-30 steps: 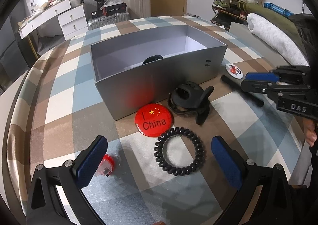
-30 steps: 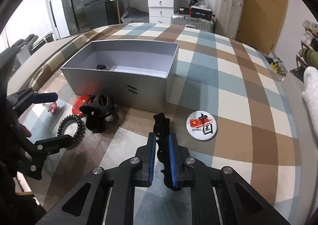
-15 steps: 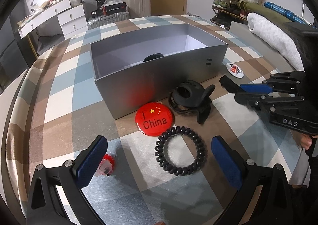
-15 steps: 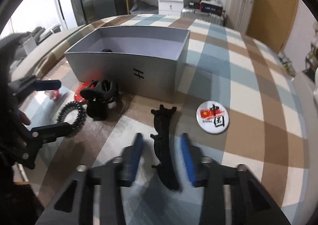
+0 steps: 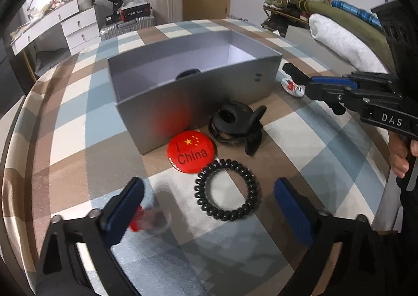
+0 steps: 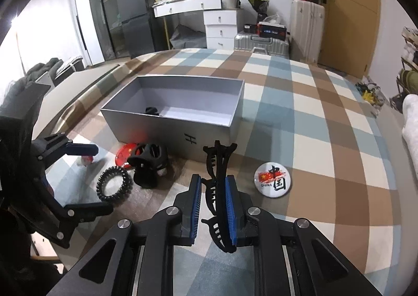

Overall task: Organize jewelry
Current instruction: 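Grasp the black coiled hair tie with the left gripper while the right holds the clip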

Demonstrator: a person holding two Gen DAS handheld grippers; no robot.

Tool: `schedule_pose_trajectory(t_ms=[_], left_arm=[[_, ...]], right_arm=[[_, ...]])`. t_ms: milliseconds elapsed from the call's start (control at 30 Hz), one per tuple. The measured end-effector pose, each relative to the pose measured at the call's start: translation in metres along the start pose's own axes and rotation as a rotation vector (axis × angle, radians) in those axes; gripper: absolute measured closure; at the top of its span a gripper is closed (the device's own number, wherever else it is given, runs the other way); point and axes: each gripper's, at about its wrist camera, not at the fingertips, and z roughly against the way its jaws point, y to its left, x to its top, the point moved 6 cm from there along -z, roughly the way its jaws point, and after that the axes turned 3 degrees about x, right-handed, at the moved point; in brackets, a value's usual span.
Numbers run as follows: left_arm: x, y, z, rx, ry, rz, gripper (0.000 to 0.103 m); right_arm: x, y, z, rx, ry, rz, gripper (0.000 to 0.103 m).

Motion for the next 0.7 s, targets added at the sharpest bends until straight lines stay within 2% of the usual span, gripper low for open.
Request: schedule_pose_trajectory(t_ms=[67, 167, 233, 300, 367, 400, 500, 700], left_arm=[[0.0, 0.004, -0.001, 0.021, 0.005, 0.009, 0.015], [-0.001, 0.007, -0.005, 0.051, 0.015, 0.009, 0.025], [-0.002, 0.008, -0.008, 0.047, 0.025, 0.018, 0.05], [-0.002, 0.008, -0.008, 0.067, 0.017, 0.008, 0.063], [-0.002, 0.007, -0.007, 0.053, 0.005, -0.002, 0.082], [-0.001, 0.006, -0.007, 0.042, 0.005, -0.007, 0.098], [0.0, 0.008, -0.006, 0.057, -0.005, -0.001, 0.098], [0.006, 0.008, 0.009, 0.037, -0.066, 0.0, 0.098]], right_arm=[[0.001, 0.001, 0.001, 0.0, -0.005, 0.002, 0.086], [0.001, 0.001, 0.002, 0.001, -0.007, 0.005, 0.086], [0.001, 0.002, 0.003, 0.004, -0.008, 0.005, 0.086], [0.002, 0.002, 0.003, 0.002, -0.01, 0.006, 0.086], [0.002, 0.002, 0.004, 0.006, -0.01, 0.009, 0.086], [0.002, 0.003, 0.004, 0.006, -0.012, 0.011, 0.086], [0.003, 0.005, 0.004, 0.009, -0.014, 0.016, 0.086], [0.006, 0.007, 0.008, 0.013, -0.035, 0.023, 0.086]])
